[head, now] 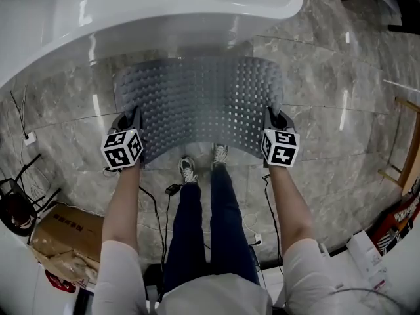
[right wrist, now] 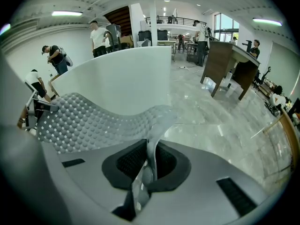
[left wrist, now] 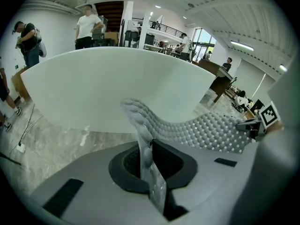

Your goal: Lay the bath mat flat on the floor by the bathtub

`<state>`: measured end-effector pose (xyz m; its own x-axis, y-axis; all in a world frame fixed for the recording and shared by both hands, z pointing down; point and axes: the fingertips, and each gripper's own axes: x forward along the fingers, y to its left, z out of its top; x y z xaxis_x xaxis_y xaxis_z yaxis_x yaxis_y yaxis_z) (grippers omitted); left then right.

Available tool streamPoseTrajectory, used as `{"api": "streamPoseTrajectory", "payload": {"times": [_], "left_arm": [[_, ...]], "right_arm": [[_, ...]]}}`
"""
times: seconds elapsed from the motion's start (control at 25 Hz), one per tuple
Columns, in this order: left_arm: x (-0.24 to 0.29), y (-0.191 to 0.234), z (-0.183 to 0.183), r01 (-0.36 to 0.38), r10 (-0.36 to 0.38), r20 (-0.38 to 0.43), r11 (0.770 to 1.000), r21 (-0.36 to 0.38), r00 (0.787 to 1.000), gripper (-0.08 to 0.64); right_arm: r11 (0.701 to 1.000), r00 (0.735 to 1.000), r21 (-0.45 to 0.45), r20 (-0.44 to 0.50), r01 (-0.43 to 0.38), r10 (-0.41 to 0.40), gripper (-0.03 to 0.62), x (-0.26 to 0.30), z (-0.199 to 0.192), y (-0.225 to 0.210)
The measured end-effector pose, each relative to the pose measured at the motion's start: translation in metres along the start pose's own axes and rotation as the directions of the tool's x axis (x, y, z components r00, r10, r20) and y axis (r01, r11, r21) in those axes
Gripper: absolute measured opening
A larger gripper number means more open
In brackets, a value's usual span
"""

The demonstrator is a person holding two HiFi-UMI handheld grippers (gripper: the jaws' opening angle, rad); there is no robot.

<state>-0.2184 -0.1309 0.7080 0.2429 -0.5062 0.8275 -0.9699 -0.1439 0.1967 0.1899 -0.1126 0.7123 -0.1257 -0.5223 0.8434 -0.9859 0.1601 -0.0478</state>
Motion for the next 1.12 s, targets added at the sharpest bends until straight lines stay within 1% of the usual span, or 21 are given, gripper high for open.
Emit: {"api": "streamPoseTrajectory", "payload": {"times": [0.2, 0.56, 0.88, 1.12], "left_arm": [[0.023, 0.003, -0.018, -0.010, 0.010, -0.022, 1.000, 0.005, 1.000, 0.043], [0.062, 0.007, -0.040, -0.008, 0.009, -0.047, 1.000, 0.021, 0.999, 0.043], [0.102, 0.010, -0.061, -0.012, 0.014, -0.076, 0.999, 0.030, 0.997, 0.043], [0.130, 0.018, -0.076, -0.022, 0.026, -0.099, 0.999, 0.047, 0.995, 0.043]], "right_arm": [[1.000, 1.000, 0.001, -0.020, -0.001, 0.001, 0.041, 0.024, -0.016, -0.001], [1.000, 0.999, 0.030, -0.051, 0.000, 0.001, 0.041, 0.065, -0.043, -0.006], [1.000, 0.997, 0.005, -0.071, -0.004, 0.004, 0.041, 0.105, -0.064, -0.014], [1.000, 0.996, 0.004, -0.093, -0.005, 0.005, 0.041, 0.134, -0.084, -0.015]]}}
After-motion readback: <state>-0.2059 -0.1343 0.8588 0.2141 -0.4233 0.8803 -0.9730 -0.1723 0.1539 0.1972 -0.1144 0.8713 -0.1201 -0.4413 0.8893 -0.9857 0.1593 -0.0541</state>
